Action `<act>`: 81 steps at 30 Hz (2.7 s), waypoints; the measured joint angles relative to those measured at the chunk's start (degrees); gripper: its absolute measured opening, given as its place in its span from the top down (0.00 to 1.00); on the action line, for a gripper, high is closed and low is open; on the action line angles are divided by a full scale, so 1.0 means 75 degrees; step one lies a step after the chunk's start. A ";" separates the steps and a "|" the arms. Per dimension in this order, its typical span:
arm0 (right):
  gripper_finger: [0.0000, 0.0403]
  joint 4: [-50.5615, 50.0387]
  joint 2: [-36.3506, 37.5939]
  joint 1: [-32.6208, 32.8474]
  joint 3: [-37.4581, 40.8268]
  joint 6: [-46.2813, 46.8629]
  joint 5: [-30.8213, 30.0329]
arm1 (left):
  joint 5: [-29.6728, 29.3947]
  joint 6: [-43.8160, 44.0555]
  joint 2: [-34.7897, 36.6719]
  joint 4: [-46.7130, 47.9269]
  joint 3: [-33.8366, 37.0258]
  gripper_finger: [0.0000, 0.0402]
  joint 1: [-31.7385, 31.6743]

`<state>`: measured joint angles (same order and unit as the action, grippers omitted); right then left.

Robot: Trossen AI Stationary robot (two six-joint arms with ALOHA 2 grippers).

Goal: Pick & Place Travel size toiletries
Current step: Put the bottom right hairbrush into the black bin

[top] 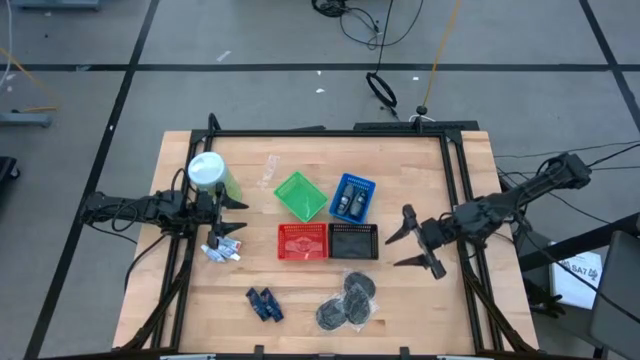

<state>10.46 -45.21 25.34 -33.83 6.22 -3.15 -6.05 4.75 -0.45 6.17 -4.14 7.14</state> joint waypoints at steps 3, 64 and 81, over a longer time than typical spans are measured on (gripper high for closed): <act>0.39 0.0041 0.0569 -0.0034 0.0493 0.0014 -0.0019 | -0.0003 0.0000 -0.0001 0.0000 0.0002 0.38 0.0003; 0.54 -0.0851 0.5933 -0.1831 0.3002 -0.0398 -0.0575 | -0.0002 0.0000 0.0000 0.0000 0.0003 0.38 0.0000; 0.58 -0.0972 0.5913 -0.1829 0.3002 -0.2153 -0.0616 | -0.0001 0.0013 -0.0003 -0.0022 0.0002 0.38 0.0003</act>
<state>3.17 -0.86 11.62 -11.31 -9.93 -7.77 -6.05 4.85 -0.47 6.01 -4.13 7.16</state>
